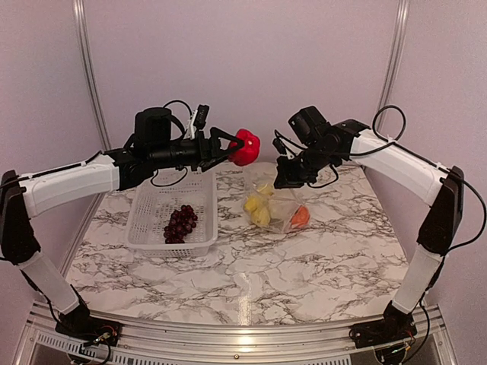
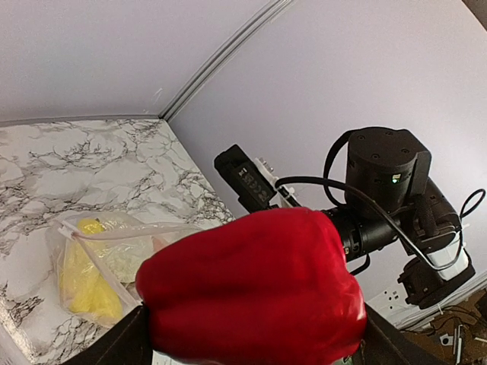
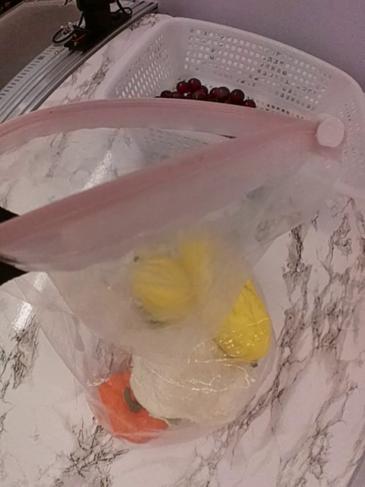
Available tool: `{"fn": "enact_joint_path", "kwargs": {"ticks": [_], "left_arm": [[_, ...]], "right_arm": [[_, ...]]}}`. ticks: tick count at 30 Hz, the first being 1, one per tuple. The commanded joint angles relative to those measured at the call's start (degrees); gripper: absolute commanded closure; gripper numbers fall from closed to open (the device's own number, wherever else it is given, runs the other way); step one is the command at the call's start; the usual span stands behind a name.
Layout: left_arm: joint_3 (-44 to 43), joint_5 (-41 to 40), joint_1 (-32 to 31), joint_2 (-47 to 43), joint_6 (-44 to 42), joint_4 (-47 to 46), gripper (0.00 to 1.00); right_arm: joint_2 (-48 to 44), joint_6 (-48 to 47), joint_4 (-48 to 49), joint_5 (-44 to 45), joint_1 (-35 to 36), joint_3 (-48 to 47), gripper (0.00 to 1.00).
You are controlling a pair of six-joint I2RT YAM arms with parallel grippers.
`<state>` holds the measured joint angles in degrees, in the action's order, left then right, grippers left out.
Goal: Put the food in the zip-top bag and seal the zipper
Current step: Place the fake vegetable in the zipper food storage bag.
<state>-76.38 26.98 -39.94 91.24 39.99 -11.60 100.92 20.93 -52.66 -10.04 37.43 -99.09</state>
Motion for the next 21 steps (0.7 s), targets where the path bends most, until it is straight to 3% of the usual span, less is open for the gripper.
{"fn": "enact_joint_path", "kwargs": {"ticks": [1, 9, 21], "left_arm": [[-2.76, 2.11, -1.12, 4.75, 4.55, -7.29, 0.28], [-5.25, 2.37, -2.68, 10.78, 5.81, -10.27, 0.29], [1.21, 0.14, -2.75, 10.96, 6.02, -12.11, 0.29]], "right_arm": [[-0.18, 0.19, -0.69, -0.13, 0.62, -2.78, 1.0], [-0.79, 1.49, -0.25, -1.23, 0.57, -2.72, 1.0], [-3.66, 2.63, -0.47, 1.37, 0.28, -2.62, 1.0]]}}
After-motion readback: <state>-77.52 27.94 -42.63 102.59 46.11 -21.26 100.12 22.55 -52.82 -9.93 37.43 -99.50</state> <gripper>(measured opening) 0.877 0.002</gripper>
